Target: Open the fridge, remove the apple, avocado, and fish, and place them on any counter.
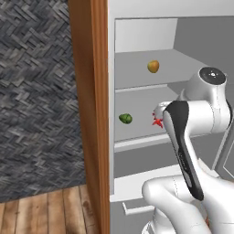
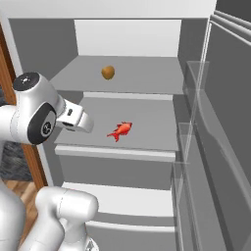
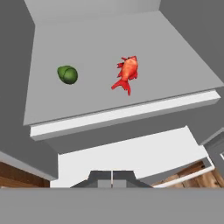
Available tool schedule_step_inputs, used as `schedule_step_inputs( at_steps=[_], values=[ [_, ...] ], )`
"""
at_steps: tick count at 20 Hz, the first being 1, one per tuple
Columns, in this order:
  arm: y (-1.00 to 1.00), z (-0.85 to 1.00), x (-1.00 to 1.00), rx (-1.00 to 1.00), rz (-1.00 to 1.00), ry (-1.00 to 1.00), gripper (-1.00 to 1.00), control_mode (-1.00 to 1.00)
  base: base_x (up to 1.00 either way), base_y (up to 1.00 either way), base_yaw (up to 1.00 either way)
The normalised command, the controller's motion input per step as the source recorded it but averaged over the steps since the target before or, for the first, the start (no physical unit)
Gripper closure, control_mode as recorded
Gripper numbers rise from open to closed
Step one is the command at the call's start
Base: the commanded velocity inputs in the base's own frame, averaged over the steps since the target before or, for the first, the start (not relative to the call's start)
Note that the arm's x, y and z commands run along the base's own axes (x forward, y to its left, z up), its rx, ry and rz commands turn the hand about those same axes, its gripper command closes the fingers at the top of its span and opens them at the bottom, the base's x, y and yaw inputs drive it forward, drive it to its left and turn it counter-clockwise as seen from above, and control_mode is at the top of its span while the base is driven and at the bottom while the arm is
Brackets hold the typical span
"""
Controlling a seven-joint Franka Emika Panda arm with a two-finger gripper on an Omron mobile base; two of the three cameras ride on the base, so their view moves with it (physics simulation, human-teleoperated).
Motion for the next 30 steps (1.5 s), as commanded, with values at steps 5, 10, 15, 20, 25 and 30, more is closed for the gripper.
schedule_step_inputs(
  at_steps=[5, 10, 15, 20, 25, 30],
  values=[
    [0.0, 0.0, 0.0, 0.0, 0.0, 0.0, 1.0, 1.0, 0.24, -0.15, 0.0],
    [-0.01, 0.0, 0.0, 0.0, 0.0, -0.05, 1.0, -1.0, 0.0, 0.0, 0.0],
    [0.0, 0.34, -0.07, -0.1, -0.01, -0.2, 1.0, -1.0, 0.0, 0.0, 0.0],
    [-0.07, 0.4, -0.14, -0.11, 0.0, -0.23, 1.0, -1.0, 0.0, 0.0, 0.0],
    [-0.27, 0.24, -0.12, -0.02, 0.03, -0.14, 1.0, -1.0, 0.0, 0.0, 0.0],
    [-0.38, 0.19, -0.15, 0.0, 0.07, -0.14, 1.0, -1.0, 0.0, 0.0, 0.0]
  ],
)
